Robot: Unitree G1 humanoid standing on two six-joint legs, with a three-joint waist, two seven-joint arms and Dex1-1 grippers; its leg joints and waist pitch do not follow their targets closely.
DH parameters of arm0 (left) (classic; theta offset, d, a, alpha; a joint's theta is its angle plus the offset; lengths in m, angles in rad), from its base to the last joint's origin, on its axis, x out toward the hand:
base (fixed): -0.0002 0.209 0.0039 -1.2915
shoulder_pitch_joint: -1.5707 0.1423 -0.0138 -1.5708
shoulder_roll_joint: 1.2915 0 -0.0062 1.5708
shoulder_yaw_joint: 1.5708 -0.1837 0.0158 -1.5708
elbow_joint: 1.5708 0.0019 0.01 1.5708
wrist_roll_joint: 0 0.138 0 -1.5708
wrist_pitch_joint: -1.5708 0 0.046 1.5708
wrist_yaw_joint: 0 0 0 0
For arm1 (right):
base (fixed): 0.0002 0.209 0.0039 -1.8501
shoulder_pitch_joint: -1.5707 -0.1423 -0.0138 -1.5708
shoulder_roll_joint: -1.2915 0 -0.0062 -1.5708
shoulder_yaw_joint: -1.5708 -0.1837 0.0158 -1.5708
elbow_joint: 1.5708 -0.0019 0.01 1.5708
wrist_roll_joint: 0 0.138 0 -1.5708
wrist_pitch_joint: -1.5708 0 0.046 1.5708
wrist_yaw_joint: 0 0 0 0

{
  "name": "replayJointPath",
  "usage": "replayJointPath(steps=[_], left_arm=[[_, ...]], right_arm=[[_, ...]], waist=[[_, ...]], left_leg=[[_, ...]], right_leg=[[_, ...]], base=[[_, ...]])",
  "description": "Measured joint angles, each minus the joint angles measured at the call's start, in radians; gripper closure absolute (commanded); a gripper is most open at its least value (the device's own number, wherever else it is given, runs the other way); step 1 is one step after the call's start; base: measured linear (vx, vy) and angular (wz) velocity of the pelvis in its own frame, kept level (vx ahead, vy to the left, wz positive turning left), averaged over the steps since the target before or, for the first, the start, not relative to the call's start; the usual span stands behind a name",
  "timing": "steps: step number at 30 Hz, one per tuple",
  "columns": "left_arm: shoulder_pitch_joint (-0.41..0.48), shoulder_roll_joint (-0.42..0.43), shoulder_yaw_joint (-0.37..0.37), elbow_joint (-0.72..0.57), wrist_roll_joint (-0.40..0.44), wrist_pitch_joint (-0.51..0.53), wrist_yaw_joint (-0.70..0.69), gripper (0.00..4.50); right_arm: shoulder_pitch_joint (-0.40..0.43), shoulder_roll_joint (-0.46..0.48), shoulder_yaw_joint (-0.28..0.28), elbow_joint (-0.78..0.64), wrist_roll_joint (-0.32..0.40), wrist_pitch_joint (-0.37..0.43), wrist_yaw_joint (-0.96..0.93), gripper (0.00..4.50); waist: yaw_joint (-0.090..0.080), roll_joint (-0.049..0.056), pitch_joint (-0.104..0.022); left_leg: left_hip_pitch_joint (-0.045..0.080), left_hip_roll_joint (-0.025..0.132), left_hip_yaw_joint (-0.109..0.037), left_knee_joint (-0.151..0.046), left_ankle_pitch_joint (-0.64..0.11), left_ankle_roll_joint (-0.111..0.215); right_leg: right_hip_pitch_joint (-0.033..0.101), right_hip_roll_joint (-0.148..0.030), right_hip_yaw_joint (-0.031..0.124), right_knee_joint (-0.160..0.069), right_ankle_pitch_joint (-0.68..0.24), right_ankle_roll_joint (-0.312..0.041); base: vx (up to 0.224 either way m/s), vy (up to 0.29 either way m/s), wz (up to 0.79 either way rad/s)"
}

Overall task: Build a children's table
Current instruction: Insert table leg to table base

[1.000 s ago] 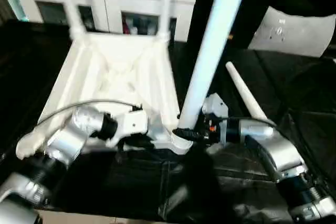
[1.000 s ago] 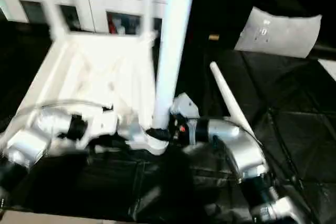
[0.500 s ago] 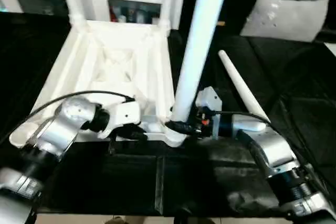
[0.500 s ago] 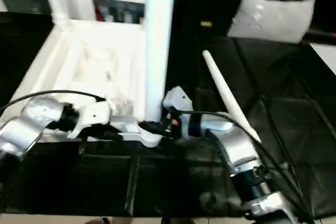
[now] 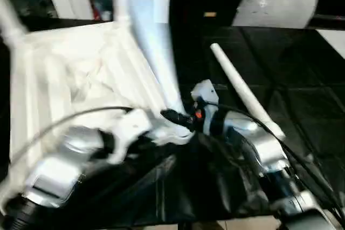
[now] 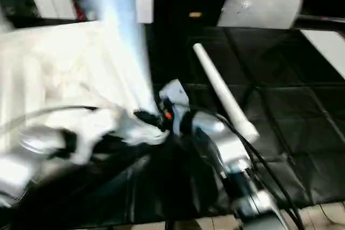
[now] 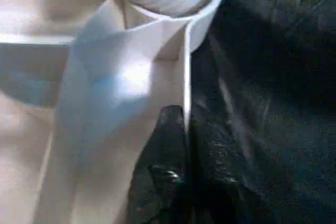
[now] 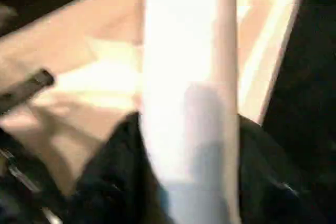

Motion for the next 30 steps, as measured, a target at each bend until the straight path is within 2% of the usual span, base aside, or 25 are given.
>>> replayJointPath(steps=[2, 7, 11, 16, 17, 21, 22, 23, 27, 30], left_arm=[[-0.028, -0.038, -0.012, 0.003, 0.016, 0.042, 0.039, 4.50], [-0.052, -0.039, -0.040, 0.004, 0.039, 0.043, 0.058, 4.50], [-0.060, 0.044, -0.072, 0.031, 0.041, -0.084, 0.024, 4.50], [-0.058, 0.061, -0.059, 0.115, 0.033, -0.248, -0.033, 4.50], [-0.058, 0.050, -0.037, 0.140, 0.009, -0.262, -0.050, 4.06], [-0.061, 0.042, 0.021, 0.182, -0.071, -0.324, -0.101, 3.78], [-0.064, 0.040, 0.038, 0.182, -0.092, -0.331, -0.110, 3.78], [-0.069, 0.033, 0.059, 0.183, -0.116, -0.339, -0.117, 3.57], [-0.091, -0.026, 0.146, 0.200, -0.207, -0.342, -0.125, 3.39], [-0.170, -0.120, 0.261, 0.241, -0.306, -0.284, -0.069, 3.13]], right_arm=[[-0.023, -0.001, -0.016, 0.026, -0.009, 0.000, -0.013, 2.59], [-0.029, -0.001, -0.027, 0.026, -0.018, -0.008, -0.026, 2.59], [0.009, 0.018, -0.065, 0.021, 0.024, -0.061, -0.025, 2.59], [0.063, 0.049, -0.139, 0.002, 0.101, -0.064, -0.023, 2.59], [0.078, 0.054, -0.158, -0.011, 0.126, -0.058, -0.022, 2.59], [0.109, 0.051, -0.208, -0.054, 0.181, -0.040, -0.020, 2.59], [0.114, 0.048, -0.222, -0.065, 0.189, -0.038, -0.020, 2.59], [0.116, 0.042, -0.234, -0.075, 0.200, -0.038, -0.019, 2.59], [0.122, 0.041, -0.266, -0.115, 0.244, -0.022, -0.015, 2.59], [0.141, 0.022, -0.271, -0.148, 0.278, 0.012, 0.018, 2.59]], waist=[[0.005, -0.003, 0.001], [0.015, -0.007, -0.003], [0.025, -0.003, -0.011], [0.038, 0.003, -0.014], [0.042, 0.004, -0.015], [0.050, 0.005, -0.015], [0.052, 0.005, -0.015], [0.052, 0.006, -0.016], [0.054, 0.007, -0.020], [0.059, 0.008, -0.021]], left_leg=[[0.000, 0.000, 0.001, 0.002, 0.000, 0.000], [0.000, 0.002, 0.000, 0.002, -0.001, -0.002], [0.000, 0.010, 0.002, 0.002, -0.002, -0.004], [-0.004, 0.014, 0.005, 0.004, 0.000, -0.008], [-0.009, 0.014, 0.005, 0.008, 0.001, -0.009], [-0.017, 0.015, 0.004, 0.027, -0.001, -0.007], [-0.019, 0.014, 0.004, 0.031, -0.001, -0.006], [-0.020, 0.014, 0.004, 0.036, -0.002, -0.007], [-0.017, 0.016, 0.004, 0.042, 0.000, -0.011], [-0.014, 0.019, 0.004, 0.047, 0.002, -0.017]], right_leg=[[-0.001, 0.000, 0.002, 0.008, 0.001, -0.001], [0.000, 0.000, 0.001, 0.011, 0.021, 0.003], [-0.004, 0.004, -0.004, 0.022, 0.022, 0.010], [-0.010, 0.006, -0.007, 0.035, 0.015, 0.006], [-0.016, 0.005, -0.006, 0.042, 0.014, 0.005], [-0.024, 0.004, -0.006, 0.055, 0.014, 0.005], [-0.024, 0.003, -0.005, 0.058, 0.014, 0.005], [-0.024, 0.002, -0.005, 0.060, 0.015, 0.004], [-0.019, 0.002, -0.005, 0.062, 0.023, 0.003], [-0.013, 0.003, -0.007, 0.062, 0.028, 0.004]], base=[[0.000, 0.000, 0.00], [0.021, -0.010, 0.02], [0.017, -0.012, 0.01], [0.000, 0.000, 0.00], [0.000, 0.000, 0.00], [0.000, 0.000, 0.00], [0.000, 0.000, 0.00], [-0.053, 0.002, -0.01], [-0.056, -0.003, -0.01], [-0.056, -0.005, 0.01]])
